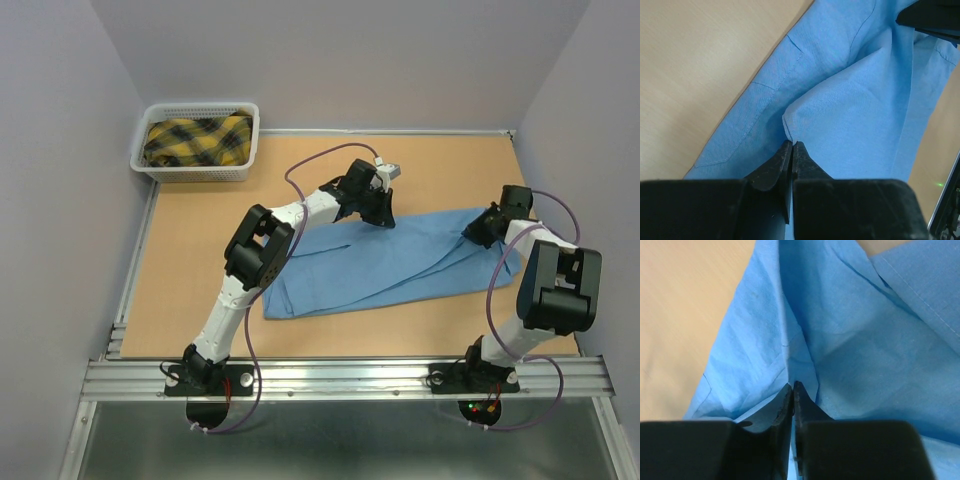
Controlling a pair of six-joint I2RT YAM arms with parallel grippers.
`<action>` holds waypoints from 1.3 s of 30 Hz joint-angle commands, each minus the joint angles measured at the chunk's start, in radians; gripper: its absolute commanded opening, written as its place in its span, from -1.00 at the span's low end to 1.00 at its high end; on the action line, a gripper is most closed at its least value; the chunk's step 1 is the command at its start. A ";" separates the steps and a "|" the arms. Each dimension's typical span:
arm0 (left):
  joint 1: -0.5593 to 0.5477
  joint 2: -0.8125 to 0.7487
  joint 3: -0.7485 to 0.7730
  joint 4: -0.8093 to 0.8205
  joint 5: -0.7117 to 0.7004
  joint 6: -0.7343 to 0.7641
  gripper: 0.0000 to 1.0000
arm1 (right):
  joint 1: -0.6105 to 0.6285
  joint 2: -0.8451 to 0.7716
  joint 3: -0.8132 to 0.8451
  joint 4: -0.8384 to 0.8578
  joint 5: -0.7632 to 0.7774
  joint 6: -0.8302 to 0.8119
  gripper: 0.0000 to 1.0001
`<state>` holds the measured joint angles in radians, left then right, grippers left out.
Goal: Fold and stack the long sleeve shirts
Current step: Fold the shirt
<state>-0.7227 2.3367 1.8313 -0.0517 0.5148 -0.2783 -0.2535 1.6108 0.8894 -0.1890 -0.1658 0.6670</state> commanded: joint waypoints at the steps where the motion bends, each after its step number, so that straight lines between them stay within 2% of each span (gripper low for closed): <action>1: -0.003 -0.037 0.052 0.021 0.002 -0.007 -0.99 | 0.007 -0.012 0.046 0.023 0.012 -0.001 -0.98; 9: 0.048 -0.043 0.049 0.035 -0.032 -0.070 -1.00 | -0.004 -0.101 0.028 0.031 0.066 0.014 -0.99; 15: 0.057 -0.034 0.069 0.047 -0.006 -0.090 -1.00 | -0.032 -0.149 -0.110 0.109 0.058 0.086 -0.99; 20: 0.058 -0.020 0.071 0.046 0.014 -0.102 -1.00 | -0.076 -0.192 -0.249 0.239 0.032 0.132 -0.99; 24: 0.057 -0.020 0.063 0.047 0.056 -0.111 -1.00 | -0.079 -0.195 -0.271 0.250 0.026 0.135 -0.99; 25: 0.057 -0.025 0.056 0.047 0.068 -0.110 -0.96 | -0.079 -0.206 -0.271 0.250 0.029 0.137 -0.86; 27: 0.055 -0.033 0.046 0.047 0.085 -0.108 -0.78 | -0.079 -0.221 -0.270 0.247 0.041 0.135 -0.59; 28: 0.055 -0.039 0.039 0.046 0.091 -0.107 -0.46 | -0.079 -0.232 -0.262 0.247 0.045 0.132 -0.35; 29: 0.055 -0.056 0.023 0.047 0.102 -0.099 -0.29 | -0.079 -0.253 -0.254 0.247 0.049 0.115 -0.23; 30: 0.057 -0.068 0.014 0.047 0.100 -0.096 0.01 | -0.079 -0.262 -0.236 0.244 0.052 0.097 -0.05; 32: 0.057 -0.108 -0.010 0.046 0.085 -0.091 0.30 | -0.079 -0.279 -0.215 0.237 0.052 0.080 0.06; 33: 0.057 -0.123 -0.018 0.038 0.077 -0.087 0.61 | -0.079 -0.296 -0.204 0.231 0.043 0.074 0.09; 35: 0.055 -0.178 -0.044 0.015 0.048 -0.088 0.91 | -0.079 -0.305 -0.176 0.227 0.019 0.060 0.12; 36: 0.057 -0.201 -0.058 0.009 0.035 -0.091 0.97 | -0.078 -0.305 -0.167 0.227 -0.024 0.054 0.12; 39: 0.057 -0.312 -0.151 0.001 -0.034 -0.130 0.97 | -0.075 -0.279 -0.142 0.233 -0.144 0.051 0.12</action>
<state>-0.6659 2.2383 1.7439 -0.0528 0.5396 -0.3836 -0.3271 1.3281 0.6689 -0.0059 -0.1799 0.7494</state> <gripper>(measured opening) 0.986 0.559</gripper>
